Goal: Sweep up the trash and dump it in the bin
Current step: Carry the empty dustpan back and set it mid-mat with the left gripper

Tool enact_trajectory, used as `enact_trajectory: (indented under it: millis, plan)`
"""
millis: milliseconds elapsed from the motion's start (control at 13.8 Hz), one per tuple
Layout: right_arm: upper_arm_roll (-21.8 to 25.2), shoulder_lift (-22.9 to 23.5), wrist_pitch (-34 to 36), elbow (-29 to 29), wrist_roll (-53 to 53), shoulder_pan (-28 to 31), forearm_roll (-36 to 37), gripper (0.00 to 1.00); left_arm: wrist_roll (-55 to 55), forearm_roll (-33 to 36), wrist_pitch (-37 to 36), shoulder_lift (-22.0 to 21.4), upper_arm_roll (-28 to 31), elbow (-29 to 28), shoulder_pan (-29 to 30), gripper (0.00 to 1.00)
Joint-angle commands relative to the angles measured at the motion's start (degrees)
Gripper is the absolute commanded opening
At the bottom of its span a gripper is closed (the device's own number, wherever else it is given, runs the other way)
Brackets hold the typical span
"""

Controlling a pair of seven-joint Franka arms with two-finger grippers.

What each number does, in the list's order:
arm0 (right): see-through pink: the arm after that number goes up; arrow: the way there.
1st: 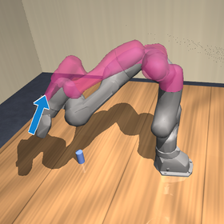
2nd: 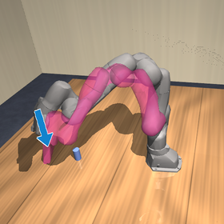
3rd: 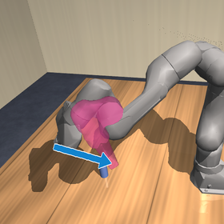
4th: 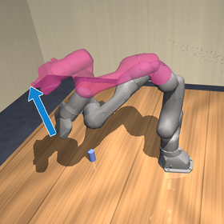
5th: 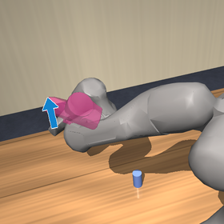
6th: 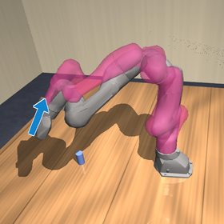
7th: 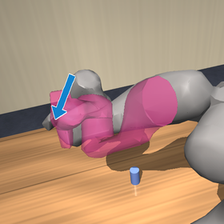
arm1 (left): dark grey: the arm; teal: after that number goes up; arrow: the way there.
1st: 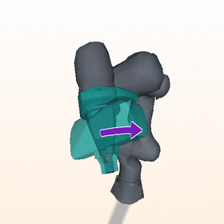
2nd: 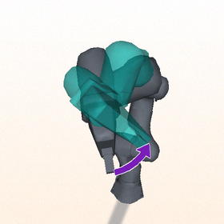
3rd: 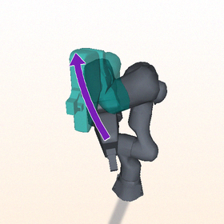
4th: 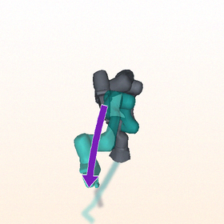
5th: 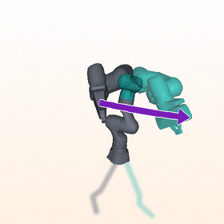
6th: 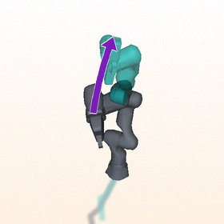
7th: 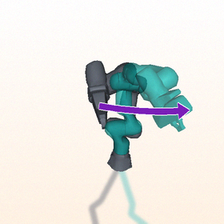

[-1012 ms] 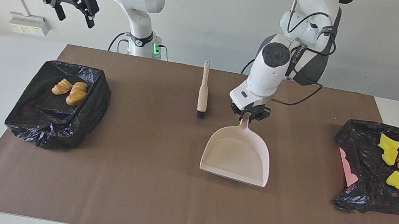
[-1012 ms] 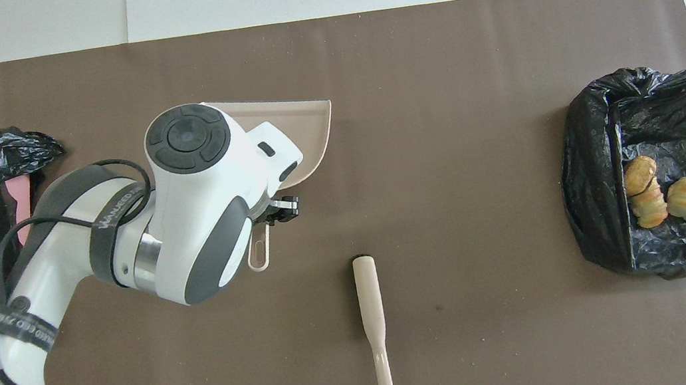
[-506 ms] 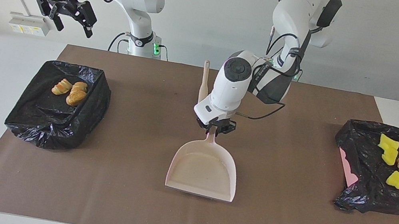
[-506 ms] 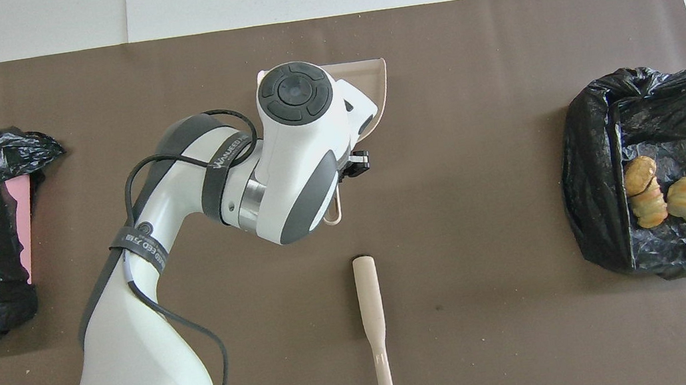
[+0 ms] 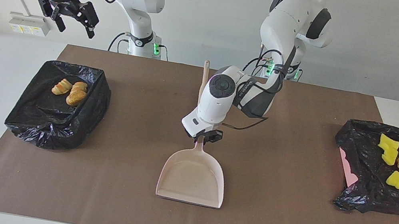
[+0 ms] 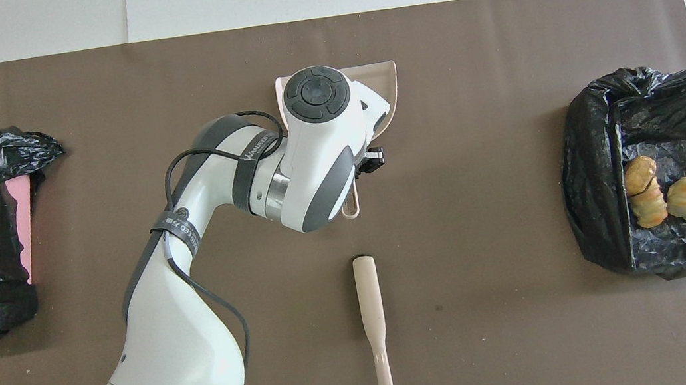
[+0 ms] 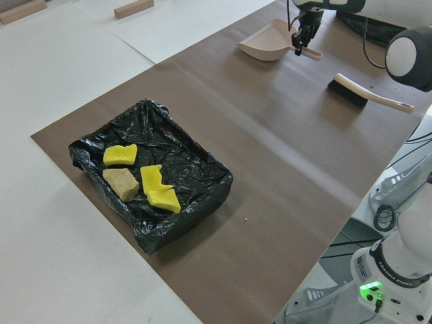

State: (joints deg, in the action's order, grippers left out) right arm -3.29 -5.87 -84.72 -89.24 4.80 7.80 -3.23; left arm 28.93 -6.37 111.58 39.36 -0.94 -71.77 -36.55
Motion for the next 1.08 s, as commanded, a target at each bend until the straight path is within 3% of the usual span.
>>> enact_trajectory:
  millis: [0, 72, 145, 289, 434, 723, 1012]
  plan:
    - [2.13, -0.11, -1.68, -0.84, -1.46, -3.29, 1.55, 1.0, 0.51, -1.45, 0.57, -0.6, 1.12, -0.83, -0.98, 0.24]
    - [6.24, -0.02, -1.85, -0.67, -1.46, -6.98, 2.6, 1.0, 0.43, -1.19, 0.22, -0.6, 1.12, -0.83, -0.98, 0.49]
    - [9.41, 0.15, -2.46, -0.67, -1.38, -10.49, 2.87, 1.0, 0.43, -0.84, -0.13, -0.6, 1.2, -0.83, -0.98, 0.66]
    - [10.76, 0.42, -3.34, -0.49, -1.46, -12.28, 2.97, 1.0, 0.43, 0.65, -0.05, -0.68, 1.29, -0.83, -0.98, 1.0]
    - [10.76, 0.25, -3.09, -0.67, -1.37, -11.85, 2.79, 1.0, 0.43, 4.16, -0.57, -3.91, 1.2, -2.66, -0.89, 1.0]
    - [9.54, -0.02, -2.64, -1.02, -1.38, -10.01, 2.7, 1.0, -0.28, 5.05, -0.48, -21.03, 2.43, -20.39, 0.86, 1.0]
    - [6.11, -0.46, -0.63, -1.46, -1.46, -6.05, 1.91, 1.0, -4.55, 8.74, -1.1, -35.37, 2.35, -32.36, 7.18, 1.0]
